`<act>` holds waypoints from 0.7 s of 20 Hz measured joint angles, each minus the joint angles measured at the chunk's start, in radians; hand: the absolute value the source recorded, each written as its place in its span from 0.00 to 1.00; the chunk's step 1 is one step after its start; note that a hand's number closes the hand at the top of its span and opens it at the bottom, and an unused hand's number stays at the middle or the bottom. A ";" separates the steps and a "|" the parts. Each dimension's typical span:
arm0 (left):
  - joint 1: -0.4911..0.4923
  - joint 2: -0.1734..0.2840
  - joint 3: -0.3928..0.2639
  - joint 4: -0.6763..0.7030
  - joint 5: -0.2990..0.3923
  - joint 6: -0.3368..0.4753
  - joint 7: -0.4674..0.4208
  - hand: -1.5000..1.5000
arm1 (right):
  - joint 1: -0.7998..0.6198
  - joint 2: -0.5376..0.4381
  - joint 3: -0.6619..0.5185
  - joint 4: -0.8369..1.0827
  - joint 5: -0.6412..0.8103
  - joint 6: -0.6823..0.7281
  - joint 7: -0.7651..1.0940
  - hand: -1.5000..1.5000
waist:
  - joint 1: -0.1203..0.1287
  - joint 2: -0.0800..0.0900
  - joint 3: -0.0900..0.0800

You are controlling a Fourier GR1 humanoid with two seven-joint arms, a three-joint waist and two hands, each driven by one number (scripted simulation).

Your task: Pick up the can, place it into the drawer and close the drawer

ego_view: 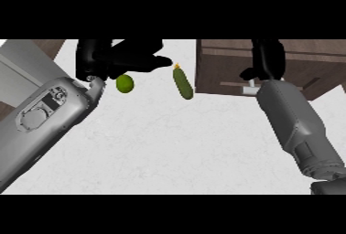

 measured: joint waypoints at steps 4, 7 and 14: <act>0.038 0.004 0.003 -0.031 -0.012 -0.001 -0.012 0.00 | -0.042 -0.011 -0.011 0.056 0.004 0.004 0.000 0.00 | 0.002 0.005 0.000; 0.061 0.009 -0.002 -0.057 -0.019 -0.007 -0.010 0.00 | -0.063 -0.019 -0.017 0.086 0.003 0.013 -0.012 0.00 | 0.003 0.008 0.001; 0.115 0.012 0.003 -0.090 -0.033 -0.012 -0.039 0.00 | -0.086 -0.016 -0.091 0.098 -0.081 0.051 -0.137 0.00 | -0.005 0.013 0.004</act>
